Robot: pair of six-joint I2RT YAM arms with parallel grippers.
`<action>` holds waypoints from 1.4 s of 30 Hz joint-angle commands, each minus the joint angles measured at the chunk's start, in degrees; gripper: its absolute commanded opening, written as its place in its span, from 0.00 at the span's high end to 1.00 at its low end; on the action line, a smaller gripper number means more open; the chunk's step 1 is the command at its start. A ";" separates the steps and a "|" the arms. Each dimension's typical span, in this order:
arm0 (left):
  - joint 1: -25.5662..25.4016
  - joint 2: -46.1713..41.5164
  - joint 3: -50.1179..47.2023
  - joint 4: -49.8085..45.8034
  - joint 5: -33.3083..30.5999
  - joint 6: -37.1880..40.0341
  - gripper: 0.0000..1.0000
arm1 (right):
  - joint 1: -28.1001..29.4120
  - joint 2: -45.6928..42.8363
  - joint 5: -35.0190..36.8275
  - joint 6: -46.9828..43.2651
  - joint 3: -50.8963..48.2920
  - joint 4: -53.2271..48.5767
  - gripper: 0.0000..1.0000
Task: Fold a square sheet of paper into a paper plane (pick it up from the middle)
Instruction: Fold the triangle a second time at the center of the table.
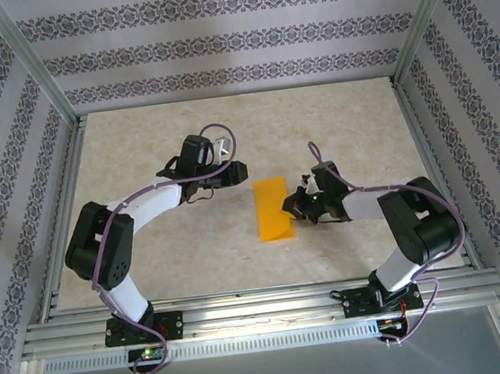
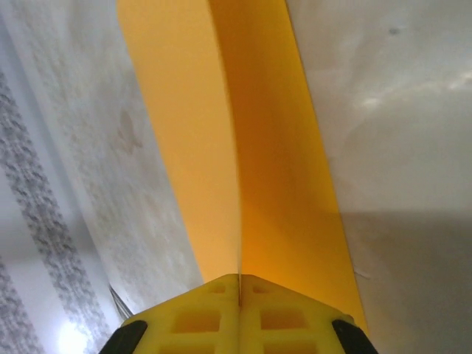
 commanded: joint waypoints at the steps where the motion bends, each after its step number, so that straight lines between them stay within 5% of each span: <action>1: -0.11 -1.91 -2.41 5.75 -0.23 -0.40 0.57 | 1.68 -2.99 8.41 8.92 -3.30 9.51 0.99; 4: -0.11 -2.61 -4.54 9.53 3.33 -0.49 0.57 | 2.92 -3.29 7.86 8.46 -2.56 8.33 0.95; 6: -0.10 -2.94 -6.12 13.61 7.54 -0.60 0.57 | 2.79 -2.30 5.73 7.71 -2.09 8.03 0.81; 13: -2.98 -5.92 -13.29 21.89 11.28 3.82 0.60 | 2.16 -0.66 1.48 6.00 -1.37 7.65 0.80; 17: -10.73 -11.69 -18.36 19.69 0.93 18.14 0.62 | 1.69 -0.21 -0.12 4.78 -0.49 6.19 0.88; 25: -29.03 -12.26 -21.94 16.52 -24.14 38.53 0.55 | 1.26 0.18 -0.60 3.54 0.82 3.43 0.87; 30: -34.99 -9.37 -21.78 17.56 -32.89 41.53 0.52 | 1.26 0.29 -0.33 3.81 1.35 3.04 0.88; 42: -38.50 0.26 -15.51 16.91 -42.39 40.89 0.49 | 0.83 -0.45 0.28 3.34 1.26 1.75 0.88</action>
